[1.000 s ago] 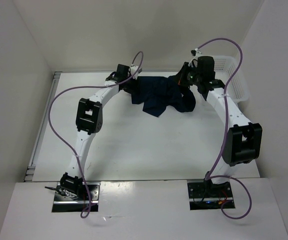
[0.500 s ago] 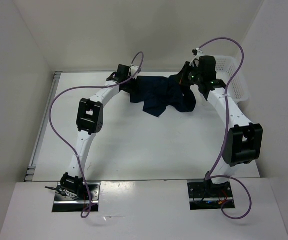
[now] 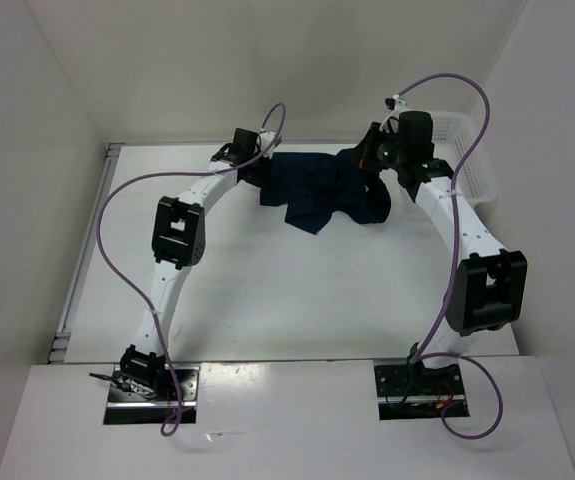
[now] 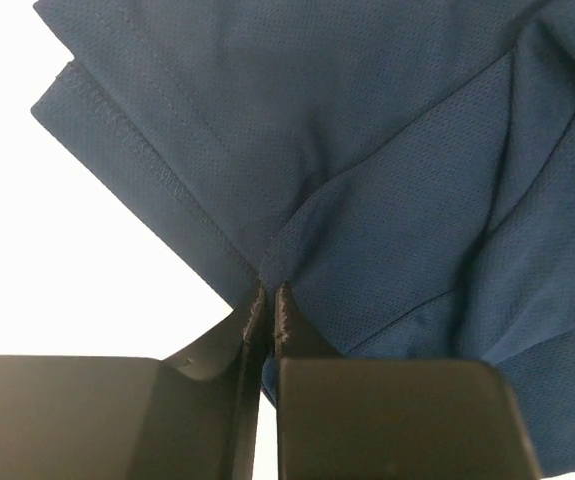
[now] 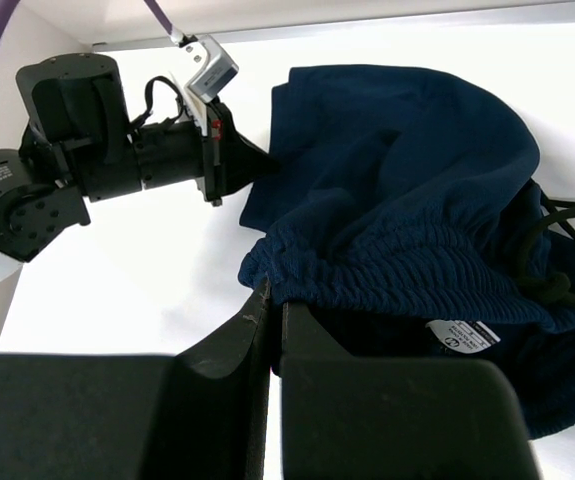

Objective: Fold and stack the shorts
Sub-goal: Flatten the shorts out

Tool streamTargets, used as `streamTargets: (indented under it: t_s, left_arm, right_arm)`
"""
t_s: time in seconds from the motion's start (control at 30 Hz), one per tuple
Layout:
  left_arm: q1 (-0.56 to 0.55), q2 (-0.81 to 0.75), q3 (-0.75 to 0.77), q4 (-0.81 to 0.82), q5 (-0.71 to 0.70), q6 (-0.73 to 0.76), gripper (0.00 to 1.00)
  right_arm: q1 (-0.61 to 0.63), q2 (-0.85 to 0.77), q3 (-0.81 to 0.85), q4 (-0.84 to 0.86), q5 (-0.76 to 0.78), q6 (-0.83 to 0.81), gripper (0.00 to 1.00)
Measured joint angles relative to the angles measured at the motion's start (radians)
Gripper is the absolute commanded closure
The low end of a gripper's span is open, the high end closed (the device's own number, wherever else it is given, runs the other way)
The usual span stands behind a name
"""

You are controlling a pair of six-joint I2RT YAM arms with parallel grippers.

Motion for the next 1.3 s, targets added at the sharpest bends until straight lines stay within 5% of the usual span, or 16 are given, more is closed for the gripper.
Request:
streamTargets:
  t_s: [0.37,0.63,0.8,0.9,1.1,1.3]
  left_arm:
    - [0.077,-0.105,0.090,-0.068,0.084,0.000,1.00]
    - [0.342,-0.327,0.105,-0.096,0.108,0.000,1.00]
    - [0.492,-0.477,0.087,-0.137,0.128,-0.001,1.00]
    - [0.528,-0.595,-0.013,-0.166,0.144,-0.001,0.99]
    - [0.507,-0.896,-0.560,-0.201,0.186,0.000,0.94]
    - [0.475,-0.878,-0.996,-0.284,0.201,0.000,0.95]
  right_arm:
    - [-0.022,0.013,0.027,-0.011,0.006,-0.014,1.00]
    - [-0.047,0.337,0.586,-0.031,-0.039,0.045,1.00]
    - [-0.046,0.356,0.661,-0.008,-0.105,0.078,1.00]
    - [-0.042,0.283,0.508,0.029,-0.153,0.082,1.00]
    - [-0.016,0.047,-0.064,0.047,-0.170,0.098,0.99]
    - [0.055,-0.013,-0.392,-0.056,-0.161,0.146,0.92]
